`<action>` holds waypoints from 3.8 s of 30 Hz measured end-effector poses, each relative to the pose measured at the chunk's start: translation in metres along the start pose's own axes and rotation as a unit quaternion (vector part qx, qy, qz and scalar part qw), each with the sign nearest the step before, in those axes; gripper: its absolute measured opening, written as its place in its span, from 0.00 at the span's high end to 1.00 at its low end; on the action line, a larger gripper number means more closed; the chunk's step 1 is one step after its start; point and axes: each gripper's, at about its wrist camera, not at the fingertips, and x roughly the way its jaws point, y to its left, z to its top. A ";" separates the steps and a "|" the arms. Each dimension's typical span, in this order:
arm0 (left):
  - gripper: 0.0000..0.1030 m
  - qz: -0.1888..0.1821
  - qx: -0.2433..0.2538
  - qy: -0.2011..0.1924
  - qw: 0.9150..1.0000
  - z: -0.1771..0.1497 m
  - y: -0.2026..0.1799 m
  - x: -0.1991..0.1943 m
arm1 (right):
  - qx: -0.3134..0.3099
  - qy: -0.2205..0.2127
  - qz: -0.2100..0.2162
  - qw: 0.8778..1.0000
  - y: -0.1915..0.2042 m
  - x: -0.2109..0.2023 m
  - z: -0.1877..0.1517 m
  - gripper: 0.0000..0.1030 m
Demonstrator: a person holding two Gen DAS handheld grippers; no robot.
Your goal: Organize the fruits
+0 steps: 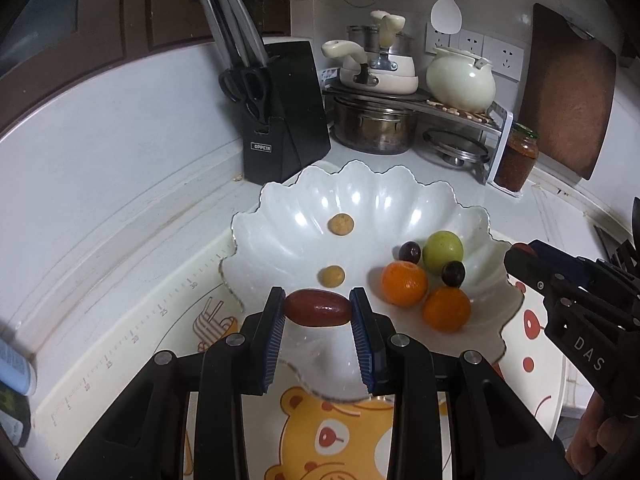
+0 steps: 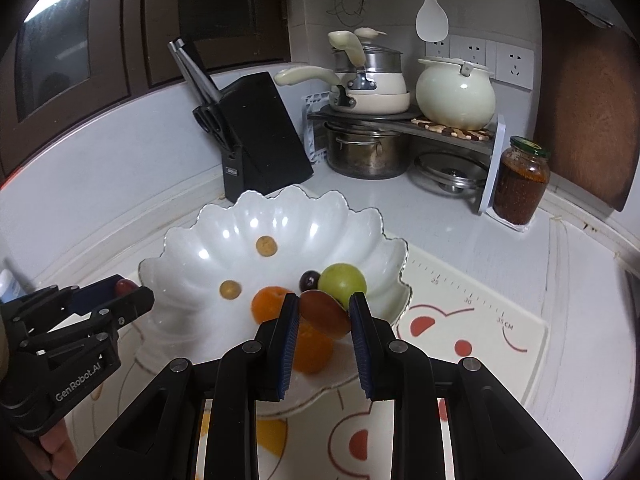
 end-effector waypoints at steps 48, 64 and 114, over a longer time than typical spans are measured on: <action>0.25 0.052 -0.023 -0.002 0.998 0.005 0.010 0.002 | 0.010 0.000 -0.041 0.999 -0.006 0.010 0.009 0.17; 0.12 0.076 -0.036 -0.024 0.996 -0.017 -0.004 -0.051 | 0.015 -0.021 -0.040 0.999 -0.009 -0.043 -0.006 0.16; 0.07 0.051 -0.027 -0.042 0.997 -0.105 -0.031 -0.168 | 0.046 -0.043 -0.039 0.997 -0.004 -0.166 -0.090 0.16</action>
